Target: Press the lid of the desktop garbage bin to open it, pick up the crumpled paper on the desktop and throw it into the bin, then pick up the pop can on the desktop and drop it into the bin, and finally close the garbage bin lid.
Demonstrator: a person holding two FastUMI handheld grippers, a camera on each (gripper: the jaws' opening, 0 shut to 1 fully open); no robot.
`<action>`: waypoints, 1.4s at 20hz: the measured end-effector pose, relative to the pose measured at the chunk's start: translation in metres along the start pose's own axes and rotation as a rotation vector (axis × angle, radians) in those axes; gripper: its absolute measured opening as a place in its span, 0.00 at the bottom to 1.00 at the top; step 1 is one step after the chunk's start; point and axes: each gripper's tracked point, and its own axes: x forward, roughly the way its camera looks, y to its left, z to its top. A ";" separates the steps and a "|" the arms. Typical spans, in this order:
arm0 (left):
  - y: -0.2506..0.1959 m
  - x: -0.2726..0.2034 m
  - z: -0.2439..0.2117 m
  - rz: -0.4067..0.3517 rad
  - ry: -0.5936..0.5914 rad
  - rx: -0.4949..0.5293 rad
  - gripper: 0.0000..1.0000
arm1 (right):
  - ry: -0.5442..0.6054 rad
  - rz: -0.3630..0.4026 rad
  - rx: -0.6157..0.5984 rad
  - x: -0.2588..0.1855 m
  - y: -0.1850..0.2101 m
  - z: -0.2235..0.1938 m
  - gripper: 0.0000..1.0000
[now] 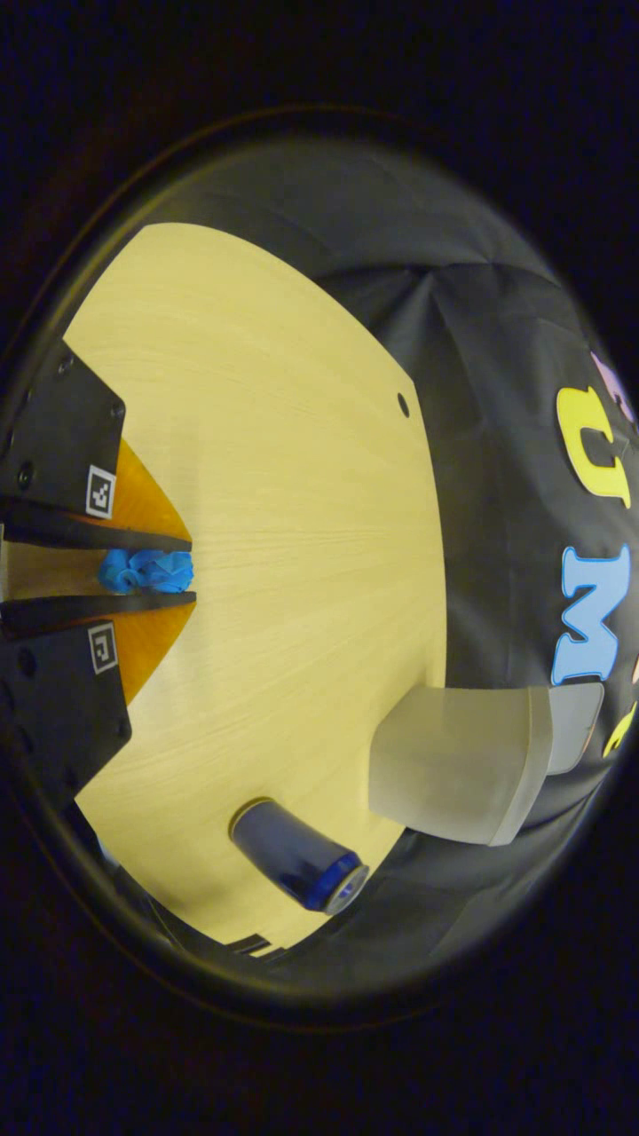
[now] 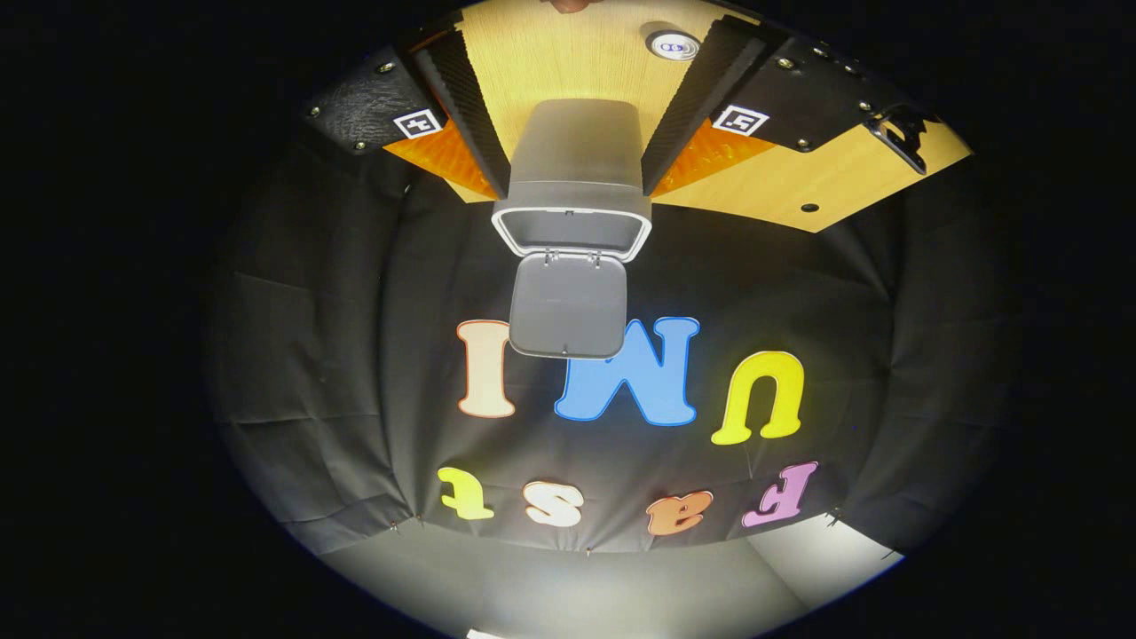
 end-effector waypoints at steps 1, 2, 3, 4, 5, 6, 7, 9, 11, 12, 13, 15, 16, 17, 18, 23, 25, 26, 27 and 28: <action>0.003 -0.004 0.030 -0.004 -0.029 -0.003 0.30 | -0.004 -0.002 0.001 0.001 -0.002 0.000 0.95; 0.006 -0.008 0.061 -0.010 -0.056 -0.008 0.30 | -0.008 -0.003 0.003 0.002 -0.004 0.002 0.95; -0.006 -0.012 0.049 -0.017 -0.082 -0.012 0.29 | -0.012 -0.004 0.006 0.002 -0.006 0.003 0.95; -0.030 -0.011 0.049 -0.023 -0.109 -0.015 0.29 | -0.016 -0.005 0.012 0.003 -0.008 0.004 0.95; -0.012 -0.015 0.095 -0.028 -0.137 -0.014 0.29 | -0.021 -0.005 0.016 0.002 -0.010 0.005 1.00; -0.023 -0.019 0.117 -0.031 -0.165 -0.010 0.30 | -0.027 -0.008 0.020 0.002 -0.012 0.006 1.00; -0.027 -0.022 0.135 -0.034 -0.191 -0.006 0.28 | -0.031 -0.011 0.022 0.003 -0.015 0.007 1.00; -0.044 -0.030 0.171 -0.057 -0.243 -0.003 0.28 | -0.042 -0.020 0.029 0.003 -0.022 0.009 0.95; -0.060 -0.038 0.208 -0.081 -0.298 0.003 0.28 | -0.052 -0.033 0.039 0.002 -0.031 0.011 0.95; -0.068 -0.043 0.225 -0.090 -0.326 0.011 0.26 | -0.057 -0.040 0.044 0.002 -0.036 0.012 0.95; -0.075 -0.046 0.241 -0.101 -0.353 0.021 0.27 | -0.061 -0.048 0.047 0.002 -0.040 0.013 0.95; -0.091 -0.053 0.272 -0.121 -0.402 0.039 0.31 | -0.072 -0.068 0.047 0.001 -0.049 0.016 0.95; -0.099 -0.054 0.283 -0.131 -0.422 0.046 0.31 | -0.078 -0.079 0.046 -0.001 -0.054 0.017 0.95; -0.106 -0.055 0.296 -0.143 -0.438 0.046 0.30 | -0.084 -0.091 0.044 -0.001 -0.059 0.017 0.95; -0.115 -0.057 0.309 -0.159 -0.453 0.041 0.28 | -0.089 -0.105 0.042 -0.002 -0.064 0.018 0.95; -0.155 -0.059 0.367 -0.222 -0.529 0.031 0.30 | -0.082 -0.150 0.054 -0.006 -0.084 0.013 1.00; -0.169 -0.057 0.384 -0.242 -0.547 0.027 0.30 | -0.079 -0.167 0.059 -0.009 -0.093 0.011 1.00; -0.176 -0.057 0.394 -0.253 -0.556 0.025 0.30 | -0.077 -0.175 0.060 -0.009 -0.097 0.010 1.00; -0.182 -0.056 0.404 -0.263 -0.568 0.024 0.30 | -0.075 -0.182 0.062 -0.009 -0.099 0.009 1.00; -0.188 -0.055 0.414 -0.274 -0.577 0.027 0.30 | -0.073 -0.186 0.065 -0.009 -0.102 0.008 1.00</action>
